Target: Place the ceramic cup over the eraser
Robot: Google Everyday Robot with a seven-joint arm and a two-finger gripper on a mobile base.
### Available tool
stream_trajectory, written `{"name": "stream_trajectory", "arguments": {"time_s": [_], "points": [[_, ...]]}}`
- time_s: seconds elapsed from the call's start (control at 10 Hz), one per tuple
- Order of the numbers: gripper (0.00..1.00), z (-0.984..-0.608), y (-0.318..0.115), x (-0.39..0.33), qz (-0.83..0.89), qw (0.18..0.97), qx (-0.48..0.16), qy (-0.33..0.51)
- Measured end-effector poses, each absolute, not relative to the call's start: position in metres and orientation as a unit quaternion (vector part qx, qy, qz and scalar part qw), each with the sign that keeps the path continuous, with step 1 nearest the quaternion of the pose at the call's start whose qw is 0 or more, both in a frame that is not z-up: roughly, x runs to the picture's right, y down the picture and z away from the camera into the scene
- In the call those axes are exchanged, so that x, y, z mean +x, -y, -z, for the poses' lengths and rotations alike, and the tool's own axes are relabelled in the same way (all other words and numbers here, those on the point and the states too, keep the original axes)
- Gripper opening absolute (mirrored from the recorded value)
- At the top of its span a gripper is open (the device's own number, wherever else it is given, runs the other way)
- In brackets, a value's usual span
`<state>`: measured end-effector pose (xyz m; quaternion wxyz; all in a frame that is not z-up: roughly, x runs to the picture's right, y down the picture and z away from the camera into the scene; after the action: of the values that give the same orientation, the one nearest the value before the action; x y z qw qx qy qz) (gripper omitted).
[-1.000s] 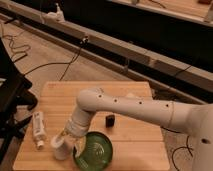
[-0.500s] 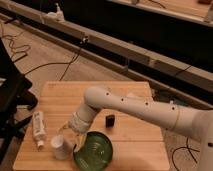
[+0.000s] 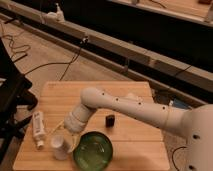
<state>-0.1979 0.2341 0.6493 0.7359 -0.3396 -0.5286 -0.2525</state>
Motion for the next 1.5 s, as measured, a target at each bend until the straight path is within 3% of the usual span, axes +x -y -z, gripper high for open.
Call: {"name": "stream_trajectory", "arguments": {"time_s": [0.5,1.1,1.3,1.5], "points": [[0.68,-0.671,-0.232,-0.239,0.261,0.711,-0.353,0.55],[0.68,-0.7,-0.258,-0.237,0.249,0.701,-0.396,0.538],[0.6,-0.708,-0.263,-0.232,0.242,0.705,-0.404,0.531],[0.37,-0.71,-0.264,-0.228,0.243,0.707,-0.407,0.525]]}}
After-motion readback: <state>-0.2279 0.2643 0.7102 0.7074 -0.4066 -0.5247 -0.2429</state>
